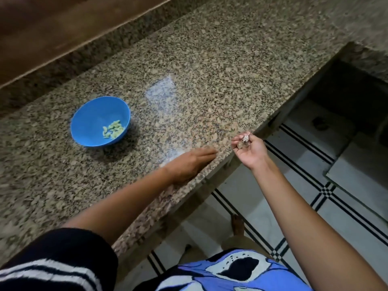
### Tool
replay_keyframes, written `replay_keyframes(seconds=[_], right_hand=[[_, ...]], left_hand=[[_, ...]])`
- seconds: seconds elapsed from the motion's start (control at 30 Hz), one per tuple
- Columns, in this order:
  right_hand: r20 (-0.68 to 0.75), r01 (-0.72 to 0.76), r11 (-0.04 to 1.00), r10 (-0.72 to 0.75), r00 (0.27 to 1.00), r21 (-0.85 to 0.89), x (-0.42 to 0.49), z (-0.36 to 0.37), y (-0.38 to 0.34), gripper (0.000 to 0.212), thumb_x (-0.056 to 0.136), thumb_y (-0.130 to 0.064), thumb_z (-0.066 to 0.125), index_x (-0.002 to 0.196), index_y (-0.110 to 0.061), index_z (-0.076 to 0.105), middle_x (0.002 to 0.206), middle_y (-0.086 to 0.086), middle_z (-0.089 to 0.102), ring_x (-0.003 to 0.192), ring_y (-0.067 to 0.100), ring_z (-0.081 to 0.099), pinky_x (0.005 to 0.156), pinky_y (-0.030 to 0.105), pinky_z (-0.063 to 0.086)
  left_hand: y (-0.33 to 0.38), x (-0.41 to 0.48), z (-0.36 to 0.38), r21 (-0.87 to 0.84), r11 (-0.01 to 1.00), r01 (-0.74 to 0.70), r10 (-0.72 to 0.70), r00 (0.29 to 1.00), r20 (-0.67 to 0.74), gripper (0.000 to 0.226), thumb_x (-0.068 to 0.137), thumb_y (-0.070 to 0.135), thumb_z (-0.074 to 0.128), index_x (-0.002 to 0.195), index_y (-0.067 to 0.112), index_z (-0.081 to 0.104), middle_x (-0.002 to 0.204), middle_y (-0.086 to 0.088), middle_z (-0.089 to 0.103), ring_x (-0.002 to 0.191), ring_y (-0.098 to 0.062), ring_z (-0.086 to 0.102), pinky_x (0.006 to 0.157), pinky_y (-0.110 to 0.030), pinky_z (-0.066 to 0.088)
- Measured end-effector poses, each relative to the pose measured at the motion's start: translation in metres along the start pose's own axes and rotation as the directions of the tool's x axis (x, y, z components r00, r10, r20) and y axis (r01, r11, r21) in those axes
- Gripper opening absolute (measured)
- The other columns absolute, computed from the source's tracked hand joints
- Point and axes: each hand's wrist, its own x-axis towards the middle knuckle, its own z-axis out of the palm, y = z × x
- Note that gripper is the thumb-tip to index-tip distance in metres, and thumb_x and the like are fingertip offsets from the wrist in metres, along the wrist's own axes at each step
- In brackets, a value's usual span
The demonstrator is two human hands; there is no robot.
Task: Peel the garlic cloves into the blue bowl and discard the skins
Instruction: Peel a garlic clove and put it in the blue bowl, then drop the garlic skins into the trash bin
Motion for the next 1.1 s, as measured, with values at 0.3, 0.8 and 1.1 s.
replay_keyframes(seconds=[0.3, 0.8, 1.1], right_hand=[[0.046, -0.173, 0.961, 0.187, 0.981, -0.216, -0.014, 0.032, 0.097, 0.034, 0.1, -0.016, 0.03, 0.069, -0.011, 0.041, 0.047, 0.002, 0.047, 0.054, 0.012, 0.04, 0.046, 0.018, 0.04], [0.036, -0.455, 0.407, 0.775, 0.631, -0.792, -0.054, 0.071, 0.245, 0.046, 0.101, -0.023, 0.028, 0.057, -0.014, 0.038, 0.042, -0.001, 0.041, 0.04, 0.011, 0.044, 0.042, 0.013, 0.038], [-0.364, -0.331, -0.295, 0.915, 0.171, -0.896, -0.209, -0.019, 0.409, 0.054, 0.101, -0.022, 0.03, 0.05, -0.012, 0.044, 0.039, 0.0, 0.042, 0.032, 0.013, 0.047, 0.038, 0.012, 0.04]], left_hand=[[-0.001, -0.172, 0.01, 0.221, 0.975, -0.01, 0.066, 0.967, -0.247, 0.051, 0.105, 0.02, 0.018, 0.111, 0.003, 0.066, 0.111, -0.015, 0.066, 0.102, -0.024, 0.054, 0.085, -0.03, 0.046], [0.073, -0.223, -0.008, -0.758, -0.056, -0.649, -0.96, -0.174, 0.22, 0.029, 0.087, -0.009, 0.054, 0.066, 0.002, 0.071, 0.06, -0.003, 0.067, 0.055, -0.009, 0.063, 0.053, -0.016, 0.054], [0.24, -0.368, 0.095, -0.221, 0.609, -0.762, -0.619, -0.63, 0.468, 0.047, 0.092, -0.007, 0.049, 0.052, 0.004, 0.071, 0.059, -0.005, 0.068, 0.052, -0.009, 0.066, 0.048, -0.016, 0.052]])
